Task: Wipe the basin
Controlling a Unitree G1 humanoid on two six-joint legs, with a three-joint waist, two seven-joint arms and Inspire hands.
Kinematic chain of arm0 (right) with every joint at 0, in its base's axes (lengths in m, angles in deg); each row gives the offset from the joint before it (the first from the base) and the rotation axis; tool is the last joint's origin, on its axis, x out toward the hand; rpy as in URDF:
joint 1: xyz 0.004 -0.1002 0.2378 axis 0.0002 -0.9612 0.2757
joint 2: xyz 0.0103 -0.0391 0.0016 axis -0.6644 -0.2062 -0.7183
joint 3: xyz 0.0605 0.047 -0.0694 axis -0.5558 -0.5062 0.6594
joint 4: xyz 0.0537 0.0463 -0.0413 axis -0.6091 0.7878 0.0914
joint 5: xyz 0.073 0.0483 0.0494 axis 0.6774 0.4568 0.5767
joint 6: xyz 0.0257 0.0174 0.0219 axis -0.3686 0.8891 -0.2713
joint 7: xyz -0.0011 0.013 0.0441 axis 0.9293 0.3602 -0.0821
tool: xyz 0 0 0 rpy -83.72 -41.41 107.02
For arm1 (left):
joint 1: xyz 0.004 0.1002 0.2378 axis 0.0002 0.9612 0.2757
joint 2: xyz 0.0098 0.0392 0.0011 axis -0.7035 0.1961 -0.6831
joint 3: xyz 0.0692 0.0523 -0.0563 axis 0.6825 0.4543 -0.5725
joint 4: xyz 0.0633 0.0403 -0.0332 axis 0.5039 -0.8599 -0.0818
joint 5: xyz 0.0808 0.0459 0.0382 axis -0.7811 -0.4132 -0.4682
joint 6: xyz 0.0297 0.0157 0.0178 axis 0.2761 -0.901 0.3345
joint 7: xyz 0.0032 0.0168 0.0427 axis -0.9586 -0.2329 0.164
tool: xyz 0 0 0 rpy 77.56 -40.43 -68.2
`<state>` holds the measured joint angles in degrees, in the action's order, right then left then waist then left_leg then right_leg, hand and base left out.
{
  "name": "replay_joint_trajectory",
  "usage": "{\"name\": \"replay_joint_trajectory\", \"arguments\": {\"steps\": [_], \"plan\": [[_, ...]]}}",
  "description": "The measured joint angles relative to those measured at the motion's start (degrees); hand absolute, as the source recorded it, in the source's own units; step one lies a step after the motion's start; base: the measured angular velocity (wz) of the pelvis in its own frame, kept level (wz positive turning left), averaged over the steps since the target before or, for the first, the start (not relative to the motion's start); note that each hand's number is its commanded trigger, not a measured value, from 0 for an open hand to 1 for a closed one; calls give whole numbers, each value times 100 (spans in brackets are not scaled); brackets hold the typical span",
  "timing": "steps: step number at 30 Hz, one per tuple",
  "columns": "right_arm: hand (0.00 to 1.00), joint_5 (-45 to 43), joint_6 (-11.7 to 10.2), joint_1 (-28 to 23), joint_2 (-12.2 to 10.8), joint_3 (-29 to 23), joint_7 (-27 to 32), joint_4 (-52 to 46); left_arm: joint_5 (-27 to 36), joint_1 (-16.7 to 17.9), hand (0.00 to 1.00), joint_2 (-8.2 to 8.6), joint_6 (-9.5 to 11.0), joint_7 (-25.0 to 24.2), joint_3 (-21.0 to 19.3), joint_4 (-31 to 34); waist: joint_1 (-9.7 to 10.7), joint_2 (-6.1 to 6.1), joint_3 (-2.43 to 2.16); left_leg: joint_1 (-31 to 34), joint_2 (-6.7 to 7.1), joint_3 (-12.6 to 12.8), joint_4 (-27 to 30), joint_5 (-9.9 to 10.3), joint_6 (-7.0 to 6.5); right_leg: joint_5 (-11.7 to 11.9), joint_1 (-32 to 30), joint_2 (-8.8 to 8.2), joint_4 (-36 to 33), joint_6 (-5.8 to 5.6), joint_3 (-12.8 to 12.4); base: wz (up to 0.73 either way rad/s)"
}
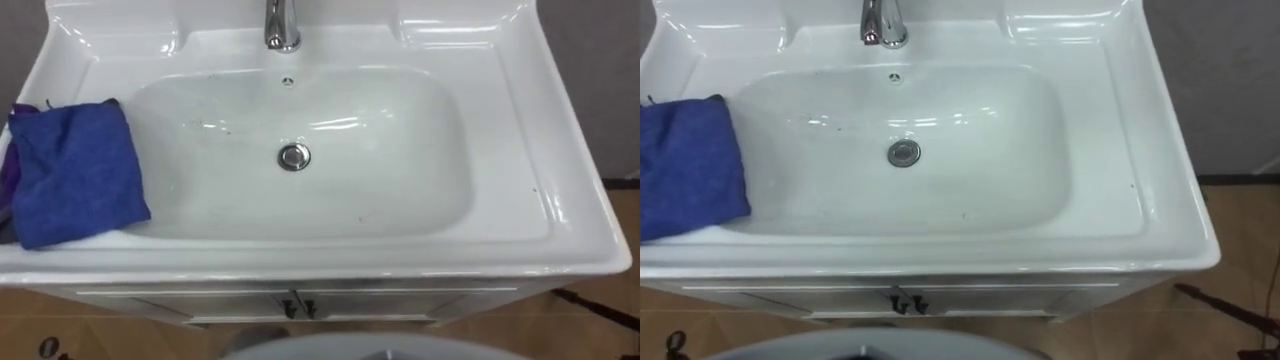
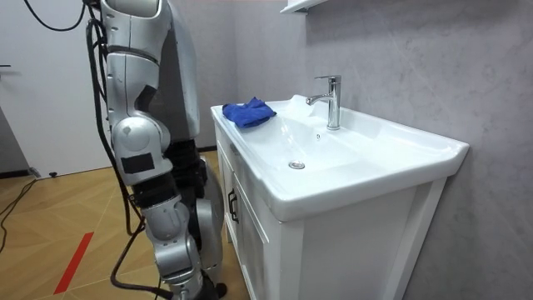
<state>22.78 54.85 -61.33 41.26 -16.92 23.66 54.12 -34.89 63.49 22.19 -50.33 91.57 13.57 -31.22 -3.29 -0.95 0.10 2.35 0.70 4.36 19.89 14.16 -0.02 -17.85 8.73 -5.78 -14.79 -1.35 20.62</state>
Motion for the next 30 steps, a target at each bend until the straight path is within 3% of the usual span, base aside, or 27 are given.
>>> {"name": "replay_joint_trajectory", "arguments": {"steps": [9, 16, 22, 27, 30], "plan": [[0, -158, 109, 147, -174, 167, -5, -39, -129, -277, 0, 51, -105, -447, 98, 21, -3, 36, 6, 122, -9, 75, 188, 117, -119, 75, -94, -38, -101, -117, -2, -5], [0, -181, 108, 284, -172, 317, -253, 35, -117, -367, 0, 48, -112, -731, 112, 14, 9, -7, 3, 140, -9, 214, 269, 174, -217, 130, -151, -110, -192, -188, -31, -10], [0, -202, 110, 277, -173, 335, -397, 32, -125, -434, 0, -9, -146, -1111, 208, -349, -3, -32, 5, 144, -87, 368, 298, 217, -294, 253, -204, -111, -182, -234, -98, -14], [0, -232, 111, 276, -172, 327, -450, 32, -127, -649, 0, -13, -303, -1664, 224, -683, 6, -15, 7, 146, -94, 457, 341, 244, -341, 334, -175, -108, -91, -286, -130, -9], [0, -347, 221, 277, -170, 327, -470, 28, -124, -723, 0, -15, -433, -1938, 281, -845, 12, 0, 10, 91, -96, 491, 336, 258, -365, 354, -177, -113, -93, -305, -210, -12]]}}
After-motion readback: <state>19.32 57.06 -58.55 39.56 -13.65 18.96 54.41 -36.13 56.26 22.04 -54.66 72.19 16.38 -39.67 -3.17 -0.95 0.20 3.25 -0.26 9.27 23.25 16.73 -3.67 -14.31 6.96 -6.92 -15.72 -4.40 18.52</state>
